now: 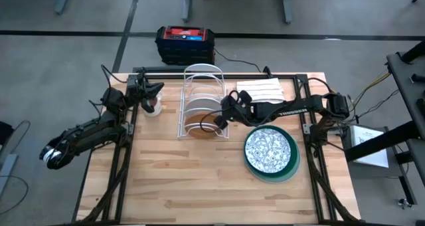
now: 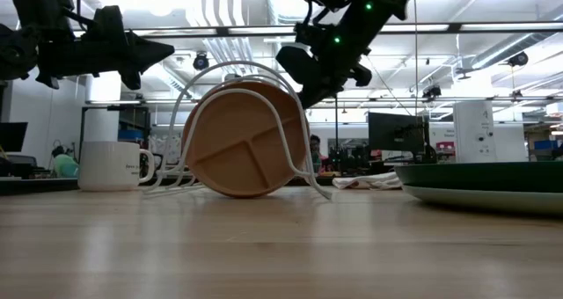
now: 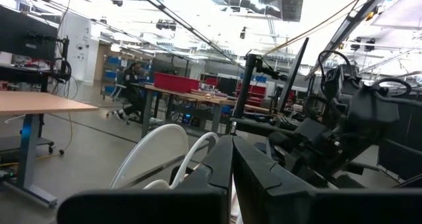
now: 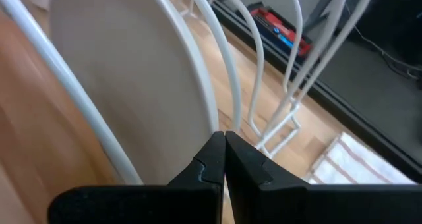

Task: Sort dishes
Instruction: Put the white plate in the dish rack, then put the blue patterned plate in the dish rack

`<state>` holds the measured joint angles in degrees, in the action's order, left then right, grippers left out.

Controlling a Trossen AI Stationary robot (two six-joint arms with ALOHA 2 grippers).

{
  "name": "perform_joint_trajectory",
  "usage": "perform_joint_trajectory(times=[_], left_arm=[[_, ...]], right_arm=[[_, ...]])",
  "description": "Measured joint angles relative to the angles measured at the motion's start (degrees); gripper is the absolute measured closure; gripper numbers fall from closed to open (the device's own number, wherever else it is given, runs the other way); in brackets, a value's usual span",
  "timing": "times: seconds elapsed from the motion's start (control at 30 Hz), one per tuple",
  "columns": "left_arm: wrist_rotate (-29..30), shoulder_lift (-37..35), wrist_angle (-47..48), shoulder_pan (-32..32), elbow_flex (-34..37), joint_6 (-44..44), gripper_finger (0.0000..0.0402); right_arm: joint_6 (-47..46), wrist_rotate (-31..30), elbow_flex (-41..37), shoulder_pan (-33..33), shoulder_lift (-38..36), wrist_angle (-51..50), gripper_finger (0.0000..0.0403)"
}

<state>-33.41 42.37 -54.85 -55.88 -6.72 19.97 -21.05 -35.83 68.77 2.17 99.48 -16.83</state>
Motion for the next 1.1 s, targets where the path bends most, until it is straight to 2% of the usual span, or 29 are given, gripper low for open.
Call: perform_joint_trajectory(times=[0.47,0.67,0.83,1.1], left_arm=[[0.0,0.0,0.0,0.0,0.0,0.0,0.0401],[0.1,0.0,-0.1,0.0,0.0,0.0,0.0401],[0.1,0.0,-0.5,0.0,0.0,0.0,0.0401],[-0.1,0.0,-0.8,0.0,0.0,2.2,0.0401]], right_arm=[[5.7,-1.4,0.1,0.0,-0.2,4.0,0.0403],[4.9,-3.1,0.1,-0.5,-4.0,2.0,0.0403],[-3.6,-2.3,0.2,-1.9,-9.1,-8.5,0.0403],[-24.2,12.3,-0.7,-5.6,-16.5,-34.9,0.0403]])
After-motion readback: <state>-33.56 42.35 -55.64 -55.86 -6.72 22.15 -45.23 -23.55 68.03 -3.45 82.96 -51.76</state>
